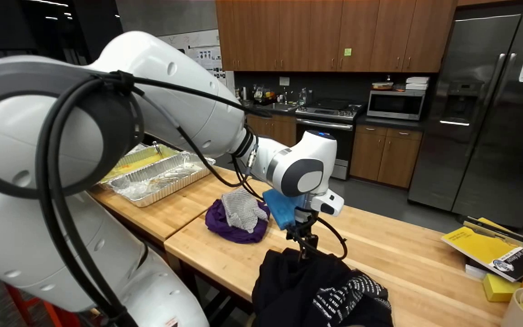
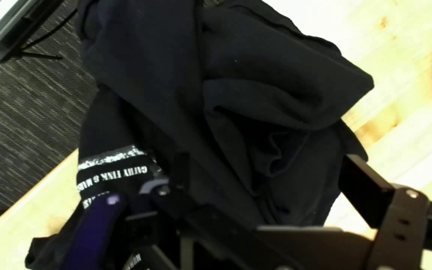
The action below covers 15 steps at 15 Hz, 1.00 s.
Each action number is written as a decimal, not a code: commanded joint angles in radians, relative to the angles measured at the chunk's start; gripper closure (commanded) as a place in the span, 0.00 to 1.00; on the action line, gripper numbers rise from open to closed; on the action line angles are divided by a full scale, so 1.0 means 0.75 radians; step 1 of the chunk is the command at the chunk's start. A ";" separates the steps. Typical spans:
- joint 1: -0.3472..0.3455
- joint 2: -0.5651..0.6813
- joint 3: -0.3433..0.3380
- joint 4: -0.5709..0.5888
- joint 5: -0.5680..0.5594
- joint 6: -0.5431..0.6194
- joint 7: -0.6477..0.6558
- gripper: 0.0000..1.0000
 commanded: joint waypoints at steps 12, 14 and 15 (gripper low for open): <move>-0.082 0.242 -0.042 -0.038 -0.137 0.092 0.111 0.00; -0.077 0.264 -0.051 -0.045 -0.141 0.190 0.098 0.00; -0.071 0.270 -0.053 -0.048 -0.128 0.242 0.090 0.00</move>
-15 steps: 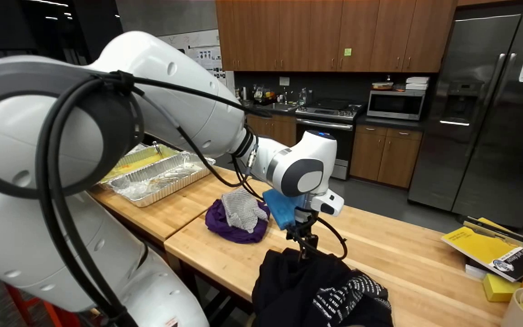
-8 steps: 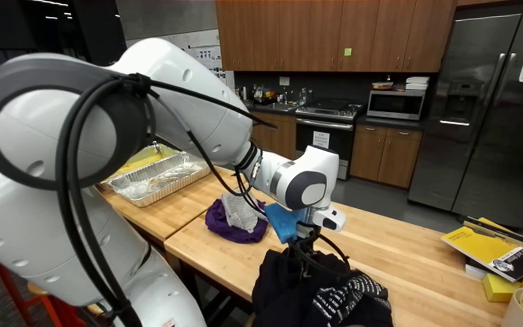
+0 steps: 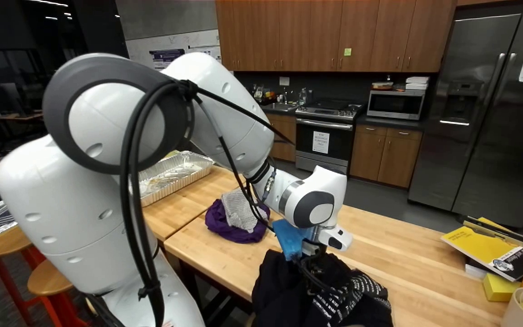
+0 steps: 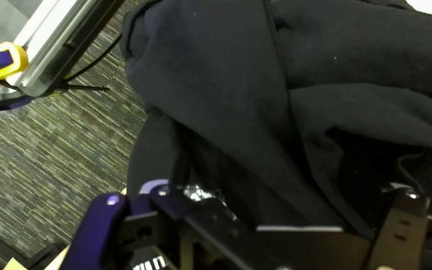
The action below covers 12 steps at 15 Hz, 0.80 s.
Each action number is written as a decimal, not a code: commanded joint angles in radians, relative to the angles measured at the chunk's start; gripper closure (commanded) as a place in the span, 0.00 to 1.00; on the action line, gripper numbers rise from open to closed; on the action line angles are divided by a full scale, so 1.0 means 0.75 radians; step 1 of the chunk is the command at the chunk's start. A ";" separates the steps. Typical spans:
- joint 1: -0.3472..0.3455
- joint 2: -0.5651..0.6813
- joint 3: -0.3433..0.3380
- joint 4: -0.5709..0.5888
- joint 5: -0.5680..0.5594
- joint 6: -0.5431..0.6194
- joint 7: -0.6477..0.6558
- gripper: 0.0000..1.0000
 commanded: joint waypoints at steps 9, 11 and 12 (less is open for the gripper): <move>0.056 0.139 -0.022 -0.007 0.075 0.462 -0.078 0.00; 0.064 0.170 -0.025 -0.004 0.107 0.494 -0.105 0.00; 0.068 0.190 -0.027 0.001 0.121 0.509 -0.117 0.00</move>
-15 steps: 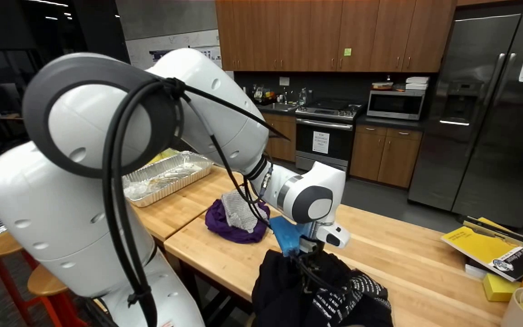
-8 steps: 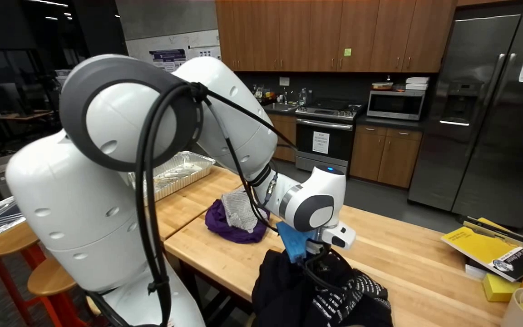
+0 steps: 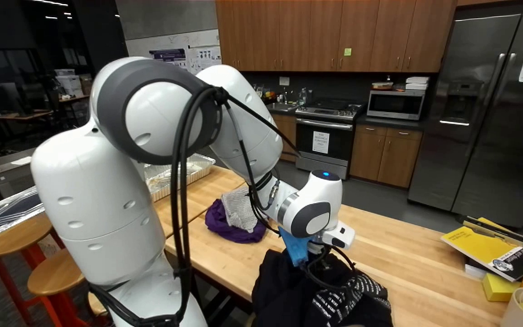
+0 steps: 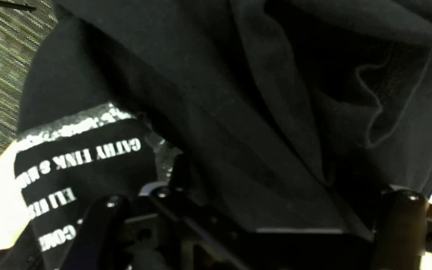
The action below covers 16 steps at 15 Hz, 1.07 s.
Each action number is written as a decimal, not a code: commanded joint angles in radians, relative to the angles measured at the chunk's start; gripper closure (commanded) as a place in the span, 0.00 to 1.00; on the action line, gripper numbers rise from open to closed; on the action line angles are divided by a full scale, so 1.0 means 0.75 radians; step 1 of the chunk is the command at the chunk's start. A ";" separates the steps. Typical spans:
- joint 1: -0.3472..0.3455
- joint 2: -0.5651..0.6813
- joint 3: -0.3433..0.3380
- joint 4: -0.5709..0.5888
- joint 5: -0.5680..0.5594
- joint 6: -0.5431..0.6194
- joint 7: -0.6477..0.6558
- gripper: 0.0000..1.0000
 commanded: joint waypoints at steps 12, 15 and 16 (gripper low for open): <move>0.039 0.177 -0.054 0.126 0.108 0.144 -0.129 0.00; 0.045 0.186 -0.059 0.176 0.094 0.166 -0.139 0.00; 0.047 0.191 -0.060 0.197 0.086 0.174 -0.139 0.00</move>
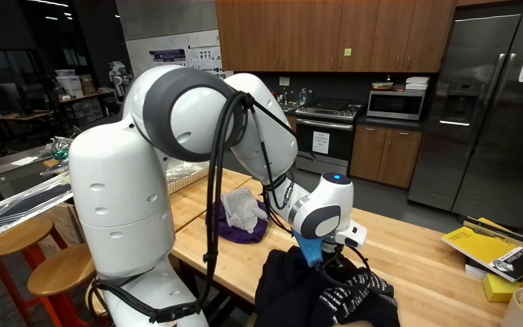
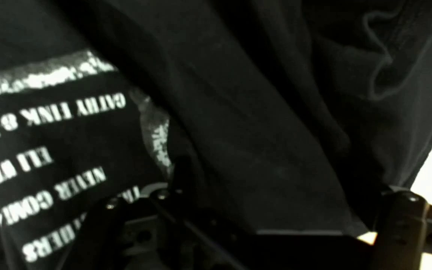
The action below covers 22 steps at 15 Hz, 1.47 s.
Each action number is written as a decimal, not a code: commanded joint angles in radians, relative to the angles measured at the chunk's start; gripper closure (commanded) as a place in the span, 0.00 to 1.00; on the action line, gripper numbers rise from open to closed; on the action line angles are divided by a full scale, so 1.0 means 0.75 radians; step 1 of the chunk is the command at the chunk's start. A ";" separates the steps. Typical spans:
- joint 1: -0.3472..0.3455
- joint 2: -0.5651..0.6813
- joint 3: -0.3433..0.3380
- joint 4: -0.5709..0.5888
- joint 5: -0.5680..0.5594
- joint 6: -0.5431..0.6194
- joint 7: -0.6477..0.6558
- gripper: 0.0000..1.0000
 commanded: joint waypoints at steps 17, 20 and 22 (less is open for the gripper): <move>0.030 -0.398 0.001 -0.012 -0.147 -0.211 -0.070 0.00; 0.000 -0.489 0.019 -0.039 -0.219 -0.369 -0.054 0.00; -0.017 -0.516 0.033 -0.055 -0.245 -0.444 -0.037 0.00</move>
